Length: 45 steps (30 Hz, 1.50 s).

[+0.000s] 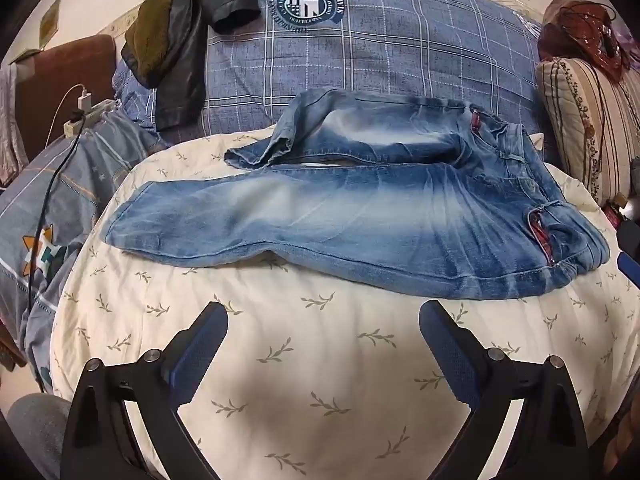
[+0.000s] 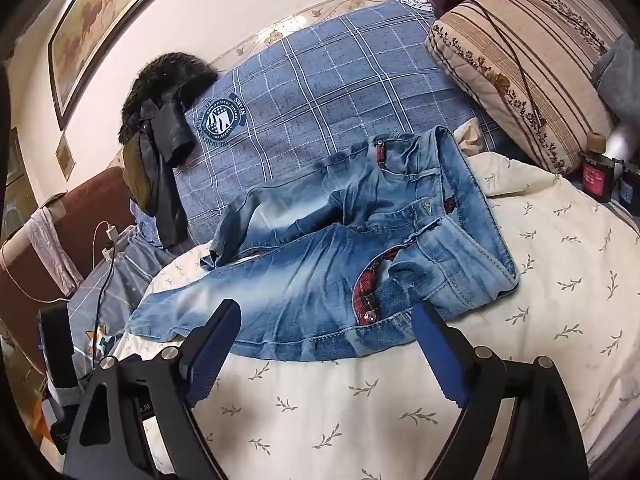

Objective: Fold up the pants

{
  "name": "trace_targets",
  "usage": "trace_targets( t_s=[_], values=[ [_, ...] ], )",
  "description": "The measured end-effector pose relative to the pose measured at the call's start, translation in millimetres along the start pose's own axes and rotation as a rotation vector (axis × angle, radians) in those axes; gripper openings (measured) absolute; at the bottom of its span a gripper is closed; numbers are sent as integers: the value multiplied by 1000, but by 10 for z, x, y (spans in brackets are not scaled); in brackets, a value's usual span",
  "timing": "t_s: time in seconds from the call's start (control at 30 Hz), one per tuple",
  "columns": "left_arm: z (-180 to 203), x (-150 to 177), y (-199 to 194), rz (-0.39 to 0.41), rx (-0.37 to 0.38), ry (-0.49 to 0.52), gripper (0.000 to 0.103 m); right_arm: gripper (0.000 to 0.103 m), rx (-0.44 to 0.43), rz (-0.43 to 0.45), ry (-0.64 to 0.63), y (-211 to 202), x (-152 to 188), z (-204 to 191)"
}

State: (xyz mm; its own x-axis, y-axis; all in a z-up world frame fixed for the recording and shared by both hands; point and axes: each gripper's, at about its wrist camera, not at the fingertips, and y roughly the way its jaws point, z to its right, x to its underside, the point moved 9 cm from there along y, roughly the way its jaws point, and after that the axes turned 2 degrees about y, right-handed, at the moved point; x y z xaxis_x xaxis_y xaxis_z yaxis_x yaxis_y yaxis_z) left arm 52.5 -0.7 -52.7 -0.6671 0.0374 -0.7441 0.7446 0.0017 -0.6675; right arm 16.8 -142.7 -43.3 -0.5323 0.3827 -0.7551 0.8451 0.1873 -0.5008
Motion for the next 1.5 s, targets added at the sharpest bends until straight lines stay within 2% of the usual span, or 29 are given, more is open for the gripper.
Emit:
trace_targets(
  t_s=[0.7,1.07,1.23,1.5],
  values=[
    [-9,-25,-56,11,-6,7,97,88,3,26,19,-29,-36,42],
    [-6,-23,-41,9,-6,4,97,89,19,4,28,-28,-21,63],
    [-16,-22,-41,10,-5,0,97,89,13,37,24,-49,-48,65],
    [-21,-23,-34,8,-5,-1,98,89,28,8,67,-33,-44,131]
  ],
)
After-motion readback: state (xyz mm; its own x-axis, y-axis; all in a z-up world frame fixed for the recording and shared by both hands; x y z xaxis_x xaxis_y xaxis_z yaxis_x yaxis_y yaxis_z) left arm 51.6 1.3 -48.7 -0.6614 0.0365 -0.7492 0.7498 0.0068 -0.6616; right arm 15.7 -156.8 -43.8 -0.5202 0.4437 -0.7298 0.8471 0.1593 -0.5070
